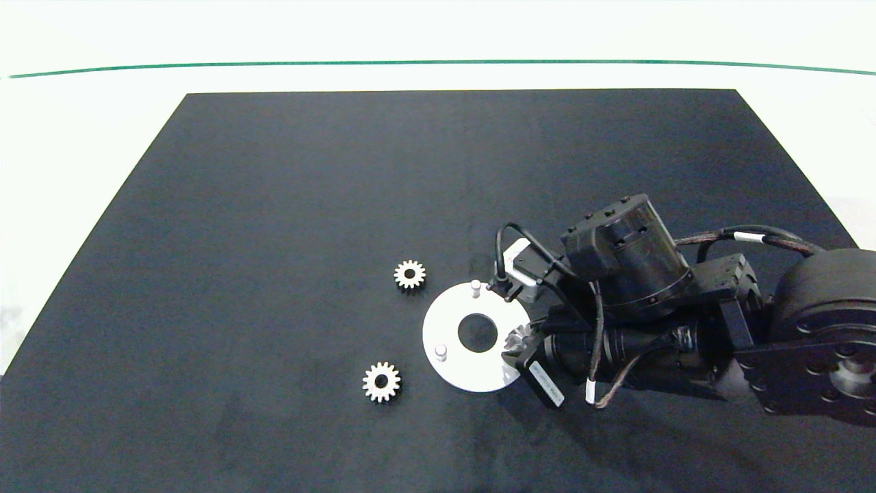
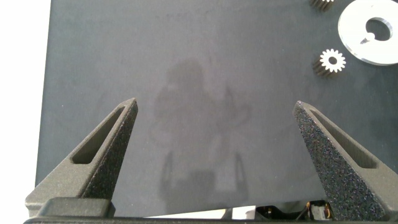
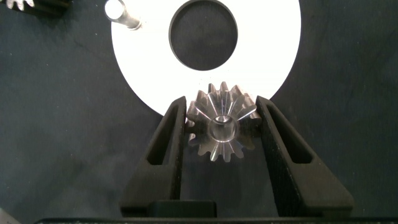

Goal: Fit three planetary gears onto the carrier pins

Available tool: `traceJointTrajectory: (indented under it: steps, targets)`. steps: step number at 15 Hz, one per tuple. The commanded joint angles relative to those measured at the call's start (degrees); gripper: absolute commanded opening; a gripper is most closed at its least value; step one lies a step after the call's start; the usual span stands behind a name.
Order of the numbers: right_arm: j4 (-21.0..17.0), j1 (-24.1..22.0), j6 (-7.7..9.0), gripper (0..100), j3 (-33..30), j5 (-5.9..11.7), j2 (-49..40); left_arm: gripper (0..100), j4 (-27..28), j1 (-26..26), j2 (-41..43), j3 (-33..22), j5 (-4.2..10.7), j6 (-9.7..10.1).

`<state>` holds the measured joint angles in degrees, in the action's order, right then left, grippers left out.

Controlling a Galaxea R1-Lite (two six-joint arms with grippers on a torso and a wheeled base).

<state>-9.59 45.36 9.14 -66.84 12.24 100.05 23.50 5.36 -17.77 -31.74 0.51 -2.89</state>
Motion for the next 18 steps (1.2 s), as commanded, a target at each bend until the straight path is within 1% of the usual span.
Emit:
traceJointTrajectory:
  steps: [1, 11, 12, 18]
  targets:
    - [-0.07, -0.01, 0.09, 19, -0.13, 0.07, 0.5, 100, 0.14, 0.0, 0.02, 0.02, 0.02, -0.01]
    - [-0.16, -0.01, 0.0, 19, -0.75, 0.07, 1.64, 100, -0.04, 0.0, 0.02, -0.07, 0.02, -0.01]
    - [-0.16, -0.01, 0.09, 100, -0.75, 0.07, 1.73, 100, -0.04, 0.0, 0.02, -0.07, 0.02, -0.1]
    - [-0.16, -0.01, 0.09, 100, -0.57, 0.15, 1.47, 100, 0.05, 0.0, 0.11, -0.07, 0.02, -0.01]
